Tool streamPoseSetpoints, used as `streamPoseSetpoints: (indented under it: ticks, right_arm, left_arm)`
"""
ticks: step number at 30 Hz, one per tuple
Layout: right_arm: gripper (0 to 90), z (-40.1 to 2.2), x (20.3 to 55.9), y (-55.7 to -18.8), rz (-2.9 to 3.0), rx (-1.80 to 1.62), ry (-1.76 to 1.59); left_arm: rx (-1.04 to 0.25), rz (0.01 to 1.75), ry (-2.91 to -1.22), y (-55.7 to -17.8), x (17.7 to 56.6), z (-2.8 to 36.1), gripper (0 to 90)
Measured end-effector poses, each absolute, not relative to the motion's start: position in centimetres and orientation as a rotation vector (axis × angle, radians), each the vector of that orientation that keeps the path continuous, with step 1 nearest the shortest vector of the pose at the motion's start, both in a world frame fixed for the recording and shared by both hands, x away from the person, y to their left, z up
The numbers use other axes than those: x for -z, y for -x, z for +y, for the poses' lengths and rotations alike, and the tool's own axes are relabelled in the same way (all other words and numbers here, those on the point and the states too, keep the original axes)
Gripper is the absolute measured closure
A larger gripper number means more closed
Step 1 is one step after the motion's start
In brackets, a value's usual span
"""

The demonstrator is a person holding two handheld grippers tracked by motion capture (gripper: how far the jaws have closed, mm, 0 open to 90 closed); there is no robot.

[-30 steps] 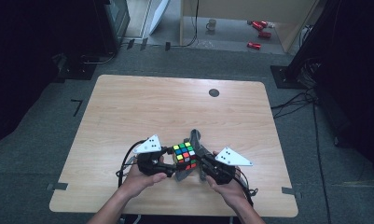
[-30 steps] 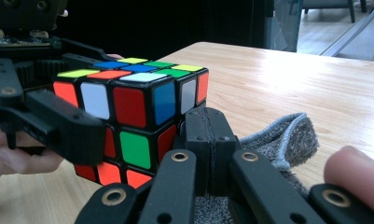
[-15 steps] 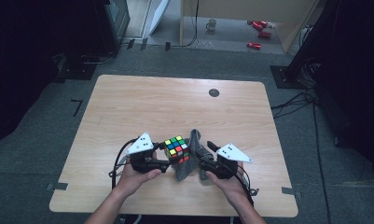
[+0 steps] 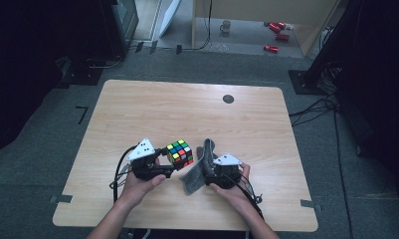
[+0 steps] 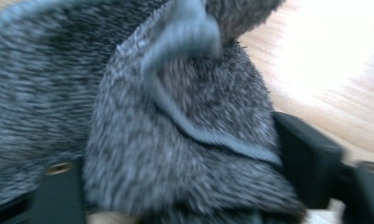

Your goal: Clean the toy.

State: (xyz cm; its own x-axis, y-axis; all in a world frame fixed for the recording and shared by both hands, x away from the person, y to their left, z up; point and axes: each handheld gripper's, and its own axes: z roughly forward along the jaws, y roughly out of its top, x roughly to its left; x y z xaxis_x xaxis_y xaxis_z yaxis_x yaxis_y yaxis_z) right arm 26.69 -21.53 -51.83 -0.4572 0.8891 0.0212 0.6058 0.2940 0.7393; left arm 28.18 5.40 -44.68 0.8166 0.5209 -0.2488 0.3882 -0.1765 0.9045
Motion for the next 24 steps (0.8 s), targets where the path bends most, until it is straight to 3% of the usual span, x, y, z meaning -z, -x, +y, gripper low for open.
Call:
streamPoseSetpoints:
  ticks: [1,2,3,5,12,16,17,24]
  right_arm:
    - [44.2,-21.7,51.8,-26.5,2.176,-1.006,-1.333]
    - [44.2,-21.7,51.8,-26.5,2.176,-1.006,-1.333]
    - [59.8,-21.9,51.8,-26.4,2.176,-1.01,-1.325]
    - [69.2,-22.2,51.7,-26.4,2.17,-1.021,-1.329]
    - [75.1,-23.8,50.1,-26.1,2.076,-1.17,-1.371]
    - [75.1,-24.7,46.9,-24.8,1.965,-1.364,-1.311]
    - [75.1,-24.6,45.4,-24.0,1.932,-1.436,-1.251]
    - [74.7,-22.6,43.2,-22.2,1.983,-1.543,-1.126]
  left_arm:
    - [-0.138,0.699,-1.797,-28.2,44.7,5.3,35.1]
    - [-0.138,0.7,-1.798,-28.2,44.7,5.3,35.1]
    - [-0.138,0.706,-1.801,-28.2,44.8,5.2,35.1]
    - [-0.138,0.709,-1.802,-28.2,44.9,5.2,35.1]
    - [-0.184,0.704,-1.854,-28.1,45.4,4.4,35.1]
    - [-0.218,0.677,-1.909,-27.7,45.9,3.5,35.1]
    - [-0.235,0.658,-1.937,-27.5,46.1,3.0,35.1]
    - [-0.29,0.576,-2.021,-26.4,46.5,0.7,35.1]
